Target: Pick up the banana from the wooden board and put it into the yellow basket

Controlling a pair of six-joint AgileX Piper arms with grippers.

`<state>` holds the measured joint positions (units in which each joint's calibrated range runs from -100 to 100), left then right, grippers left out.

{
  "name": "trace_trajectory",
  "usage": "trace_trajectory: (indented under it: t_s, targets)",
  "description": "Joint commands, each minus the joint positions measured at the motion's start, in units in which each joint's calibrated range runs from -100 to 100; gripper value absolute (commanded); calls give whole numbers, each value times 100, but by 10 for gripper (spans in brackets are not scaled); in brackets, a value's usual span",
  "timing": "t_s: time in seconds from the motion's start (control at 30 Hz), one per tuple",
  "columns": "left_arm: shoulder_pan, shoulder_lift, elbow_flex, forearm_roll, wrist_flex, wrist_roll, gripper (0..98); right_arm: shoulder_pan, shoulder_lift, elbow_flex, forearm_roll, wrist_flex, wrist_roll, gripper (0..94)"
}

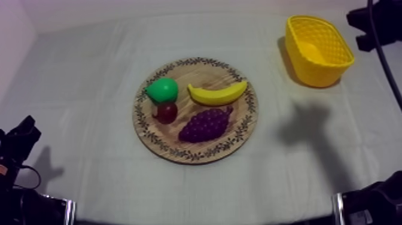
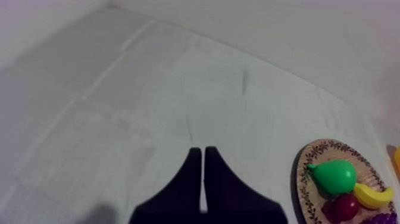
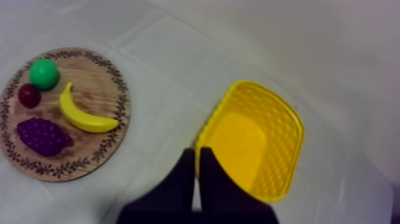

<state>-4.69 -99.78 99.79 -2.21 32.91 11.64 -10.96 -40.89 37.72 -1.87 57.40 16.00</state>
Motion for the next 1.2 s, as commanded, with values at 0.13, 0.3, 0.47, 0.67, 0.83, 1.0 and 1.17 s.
trace_trajectory:
  t_s: [0.13, 0.3, 0.47, 0.67, 0.83, 1.0, 1.17]
  targets:
    - [2, -5, -1, 3, 0, 1, 1, -298, 567, -665, -189, 197, 286, 6]
    - [2, -5, -1, 3, 0, 1, 1, -500, 1020, -908, -291, 259, 497, 6]
    - [2, -5, -1, 3, 0, 1, 1, -647, 1472, -1182, -396, 371, 658, 6]
    - [2, -5, -1, 3, 0, 1, 1, -828, 2059, -1790, -453, 741, 738, 6]
    - [2, -5, -1, 3, 0, 1, 1, -952, 2511, -2242, -440, 1127, 773, 6]
    - [2, -5, -1, 3, 0, 1, 1, -1085, 2840, -2416, -374, 1367, 744, 6]
    - [2, -5, -1, 3, 0, 1, 1, -1222, 3174, -2612, -295, 1512, 671, 9]
